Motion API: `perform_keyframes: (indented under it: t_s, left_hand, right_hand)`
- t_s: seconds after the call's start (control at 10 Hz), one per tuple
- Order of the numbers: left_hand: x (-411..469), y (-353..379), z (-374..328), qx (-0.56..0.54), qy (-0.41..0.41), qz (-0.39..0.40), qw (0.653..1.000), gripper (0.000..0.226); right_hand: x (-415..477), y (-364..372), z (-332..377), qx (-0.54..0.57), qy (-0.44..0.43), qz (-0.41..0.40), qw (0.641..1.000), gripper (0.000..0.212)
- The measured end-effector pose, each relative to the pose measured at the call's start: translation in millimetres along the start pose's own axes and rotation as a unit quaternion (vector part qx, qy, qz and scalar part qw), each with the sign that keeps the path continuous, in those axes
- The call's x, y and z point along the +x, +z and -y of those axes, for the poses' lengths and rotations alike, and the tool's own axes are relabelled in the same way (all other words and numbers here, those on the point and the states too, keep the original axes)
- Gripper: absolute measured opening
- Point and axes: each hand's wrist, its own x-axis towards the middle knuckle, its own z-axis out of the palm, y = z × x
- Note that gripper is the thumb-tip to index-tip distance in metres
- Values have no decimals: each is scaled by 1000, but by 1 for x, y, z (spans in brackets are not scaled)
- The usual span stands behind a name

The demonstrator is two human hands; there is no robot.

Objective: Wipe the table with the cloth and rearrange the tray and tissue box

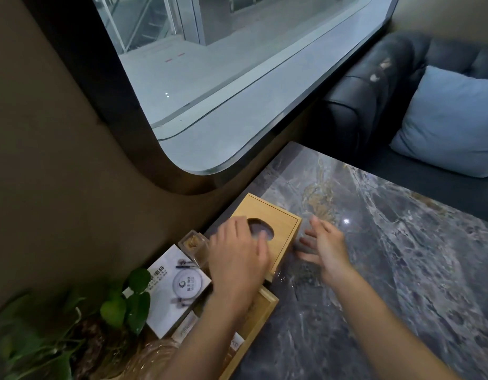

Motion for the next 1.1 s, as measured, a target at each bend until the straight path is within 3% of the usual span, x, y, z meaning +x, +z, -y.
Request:
perform_keyframes:
  t_s: [0.1,0.2,0.4,0.9,1.1]
  left_hand:
    - [-18,16,-6,58,10,49,997,70]
    - [-26,26,1,98,19,71,992,71]
    - [-21,16,16,41,14,44,998,50]
    - [-4,10,32,-7,-18,0,1000,47]
    - [-3,-3,17,11,23,-6,1000,44]
  right_hand:
    - [-2,-2,-9,28,18,19,999,29]
    - [-7,5,-17,22,8,45,999,27]
    - [-6,28,-17,20,8,54,998,30]
    - [0,51,-11,-72,-14,66,995,33]
    - [-3,22,6,-133,-78,34,987,17]
